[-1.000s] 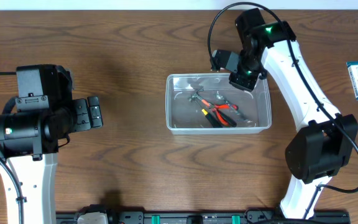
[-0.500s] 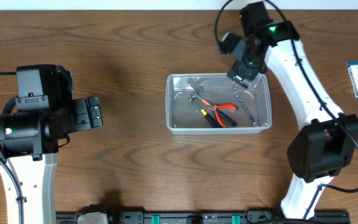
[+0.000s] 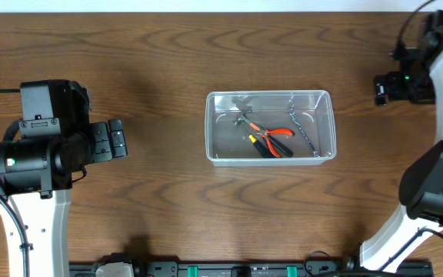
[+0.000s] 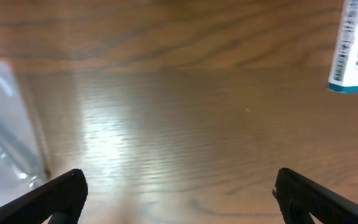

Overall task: Pack container
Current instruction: 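Move the right gripper right toward the teal screwdriver-set box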

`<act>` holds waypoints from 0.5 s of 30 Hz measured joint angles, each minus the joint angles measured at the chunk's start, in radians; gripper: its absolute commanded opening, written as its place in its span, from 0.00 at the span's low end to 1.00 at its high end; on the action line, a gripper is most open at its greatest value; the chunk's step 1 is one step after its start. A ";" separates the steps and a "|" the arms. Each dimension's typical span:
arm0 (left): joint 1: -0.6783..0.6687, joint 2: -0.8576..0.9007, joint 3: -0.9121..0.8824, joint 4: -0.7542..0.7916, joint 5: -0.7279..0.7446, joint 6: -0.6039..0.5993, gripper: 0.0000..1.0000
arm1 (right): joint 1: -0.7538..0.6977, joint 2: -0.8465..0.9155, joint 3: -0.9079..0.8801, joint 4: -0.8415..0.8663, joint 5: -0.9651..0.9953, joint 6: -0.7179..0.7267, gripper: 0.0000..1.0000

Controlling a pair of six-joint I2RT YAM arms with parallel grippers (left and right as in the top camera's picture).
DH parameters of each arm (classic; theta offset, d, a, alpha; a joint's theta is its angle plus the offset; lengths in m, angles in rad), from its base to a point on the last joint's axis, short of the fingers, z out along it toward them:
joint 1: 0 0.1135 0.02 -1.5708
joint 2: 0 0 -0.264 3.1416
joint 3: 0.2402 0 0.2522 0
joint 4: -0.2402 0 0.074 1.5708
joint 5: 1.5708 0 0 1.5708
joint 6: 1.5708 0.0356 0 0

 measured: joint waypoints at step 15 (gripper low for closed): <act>0.000 0.000 0.000 0.000 0.000 0.000 0.98 | -0.286 0.115 0.430 -0.030 -0.056 -0.051 0.99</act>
